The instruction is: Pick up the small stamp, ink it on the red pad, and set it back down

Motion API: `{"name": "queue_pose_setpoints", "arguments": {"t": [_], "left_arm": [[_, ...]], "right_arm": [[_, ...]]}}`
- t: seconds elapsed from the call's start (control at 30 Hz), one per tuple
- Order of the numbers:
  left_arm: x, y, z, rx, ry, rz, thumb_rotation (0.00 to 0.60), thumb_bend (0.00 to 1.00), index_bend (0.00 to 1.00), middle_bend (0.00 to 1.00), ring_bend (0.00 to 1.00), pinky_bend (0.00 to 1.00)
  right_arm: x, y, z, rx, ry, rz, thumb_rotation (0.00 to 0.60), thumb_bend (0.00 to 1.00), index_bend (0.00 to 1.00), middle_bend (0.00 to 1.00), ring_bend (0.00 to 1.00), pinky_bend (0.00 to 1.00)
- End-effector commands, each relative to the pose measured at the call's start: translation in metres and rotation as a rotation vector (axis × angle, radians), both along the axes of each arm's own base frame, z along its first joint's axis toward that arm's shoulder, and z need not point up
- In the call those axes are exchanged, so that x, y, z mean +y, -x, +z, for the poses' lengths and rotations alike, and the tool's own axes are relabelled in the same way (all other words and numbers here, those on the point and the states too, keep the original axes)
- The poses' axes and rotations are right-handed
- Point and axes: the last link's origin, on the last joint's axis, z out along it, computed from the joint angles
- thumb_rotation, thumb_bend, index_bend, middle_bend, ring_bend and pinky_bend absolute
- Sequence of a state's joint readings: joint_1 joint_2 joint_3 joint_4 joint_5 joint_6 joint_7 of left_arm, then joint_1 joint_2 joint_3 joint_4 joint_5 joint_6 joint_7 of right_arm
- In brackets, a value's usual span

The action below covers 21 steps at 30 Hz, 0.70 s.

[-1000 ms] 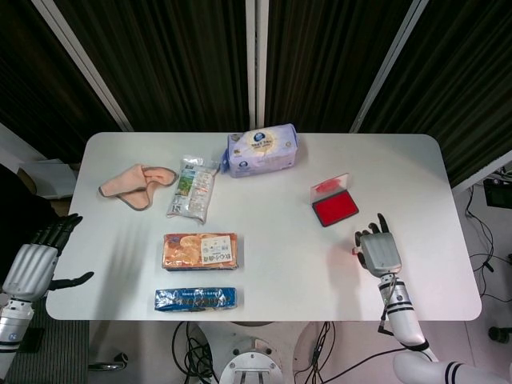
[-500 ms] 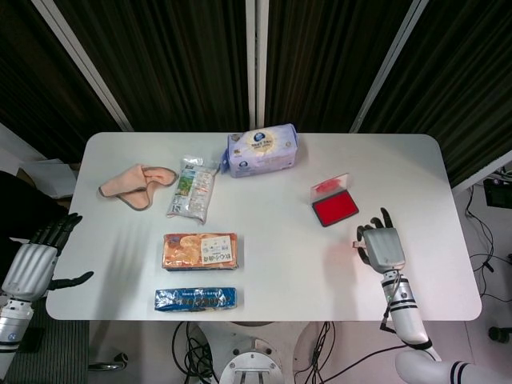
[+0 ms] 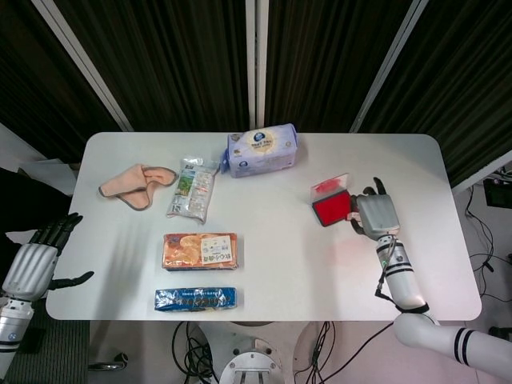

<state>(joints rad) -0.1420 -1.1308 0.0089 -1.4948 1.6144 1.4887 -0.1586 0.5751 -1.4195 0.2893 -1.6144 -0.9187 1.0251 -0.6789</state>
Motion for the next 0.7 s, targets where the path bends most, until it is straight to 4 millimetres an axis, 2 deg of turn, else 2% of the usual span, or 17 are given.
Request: {"name": "queue_pose_setpoints", "arguments": {"t": [0.03,0.27,0.5,0.7], "left_arm": [[0.001,0.000,-0.001,-0.003,0.003,0.000,0.503,0.02,0.07,0.07,0.08,0.18],[0.002,0.003,-0.001,0.001,0.007,0.007,0.500,0.02,0.07,0.07,0.08,0.18],[0.003,0.004,0.000,0.001,0.007,0.009,0.499,0.02,0.07,0.07,0.08,0.18],[0.003,0.006,0.000,0.004,0.010,0.015,0.498,0.02,0.07,0.07,0.08,0.18]], "right_arm": [[-0.028,-0.014,-0.010,0.078,-0.061,-0.011,0.600,0.34,0.63,0.53,0.25,0.08],[-0.042,-0.016,-0.028,0.121,-0.066,-0.019,0.600,0.34,0.64,0.53,0.24,0.01],[-0.050,-0.011,-0.039,0.140,-0.058,-0.030,0.600,0.34,0.64,0.53,0.25,0.01],[-0.052,-0.005,-0.045,0.126,-0.049,-0.041,0.600,0.35,0.65,0.55,0.36,0.25]]}}
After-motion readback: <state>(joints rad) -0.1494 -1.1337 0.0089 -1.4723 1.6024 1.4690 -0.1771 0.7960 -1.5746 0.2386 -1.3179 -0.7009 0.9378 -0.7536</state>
